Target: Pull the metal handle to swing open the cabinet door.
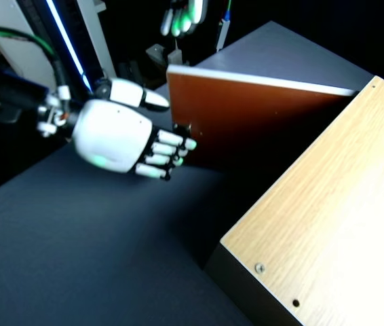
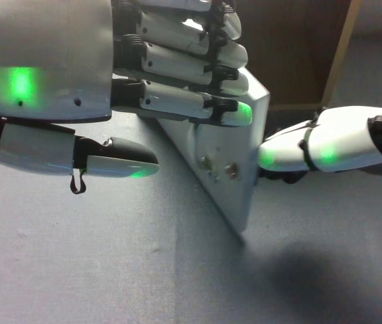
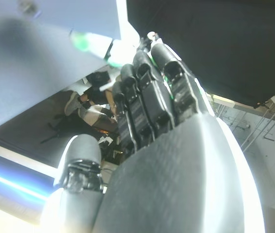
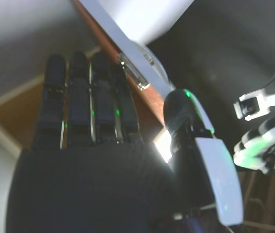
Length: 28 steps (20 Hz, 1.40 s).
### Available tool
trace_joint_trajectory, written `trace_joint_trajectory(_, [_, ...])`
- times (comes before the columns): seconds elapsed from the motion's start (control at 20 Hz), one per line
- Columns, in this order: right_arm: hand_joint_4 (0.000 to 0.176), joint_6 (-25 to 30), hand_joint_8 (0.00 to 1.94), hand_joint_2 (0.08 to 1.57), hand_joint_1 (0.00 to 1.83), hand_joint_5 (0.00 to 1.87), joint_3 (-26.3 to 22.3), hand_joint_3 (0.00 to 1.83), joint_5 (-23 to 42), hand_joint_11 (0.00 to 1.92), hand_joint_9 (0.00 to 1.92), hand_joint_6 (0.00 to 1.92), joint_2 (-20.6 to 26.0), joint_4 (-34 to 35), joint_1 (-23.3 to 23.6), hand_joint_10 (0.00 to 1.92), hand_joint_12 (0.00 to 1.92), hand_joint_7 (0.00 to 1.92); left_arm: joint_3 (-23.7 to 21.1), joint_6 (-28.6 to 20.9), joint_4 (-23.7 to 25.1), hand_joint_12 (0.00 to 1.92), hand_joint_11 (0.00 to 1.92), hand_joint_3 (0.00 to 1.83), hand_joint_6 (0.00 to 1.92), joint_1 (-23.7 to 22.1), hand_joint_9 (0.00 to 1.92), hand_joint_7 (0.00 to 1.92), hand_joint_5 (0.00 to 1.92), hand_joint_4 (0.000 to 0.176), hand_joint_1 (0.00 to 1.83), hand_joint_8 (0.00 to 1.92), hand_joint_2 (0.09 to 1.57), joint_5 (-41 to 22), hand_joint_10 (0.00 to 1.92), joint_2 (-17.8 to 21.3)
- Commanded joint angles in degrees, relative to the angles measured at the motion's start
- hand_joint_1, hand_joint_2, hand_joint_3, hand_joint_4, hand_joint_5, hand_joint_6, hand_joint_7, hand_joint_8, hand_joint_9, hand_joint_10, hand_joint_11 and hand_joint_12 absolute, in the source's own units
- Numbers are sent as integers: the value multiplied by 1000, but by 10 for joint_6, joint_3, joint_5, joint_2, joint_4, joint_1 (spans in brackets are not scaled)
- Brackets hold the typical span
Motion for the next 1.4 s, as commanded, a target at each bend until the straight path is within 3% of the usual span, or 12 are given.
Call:
trace_joint_trajectory(0.0, [0, 7, 1, 1571, 0, 408, -4, 32, -69, 0, 385, 0, -1, -5, 10, 1, 980, 420, 0, 5, -57, 761, 97, 56, 1, -6, 448, 478, 425, 0, 0, 3, 1571, -15, 4, 3])
trace_joint_trajectory(0.6, [0, 7, 3, 1571, 0, 423, -7, 33, -70, 0, 392, 5, -74, -6, -12, 4, 995, 431, 0, 5, -57, 756, 110, 52, 4, -6, 449, 482, 437, 0, 0, 3, 1571, -15, 3, 3])
trace_joint_trajectory(0.9, [0, 7, 0, 1571, 0, 425, -6, 29, -74, 0, 389, 4, -88, -6, -20, 1, 999, 428, 0, 5, -57, 747, 104, 49, 2, -6, 437, 473, 435, 0, 0, 1, 1571, -15, 1, 3])
trace_joint_trajectory(1.35, [0, 7, 0, 1571, 0, 418, -11, 29, -152, 0, 388, 0, -104, 27, -20, 0, 998, 427, 0, 5, -57, 742, 115, 52, 1, -6, 447, 480, 433, 0, 0, 3, 1571, -15, 4, 3])
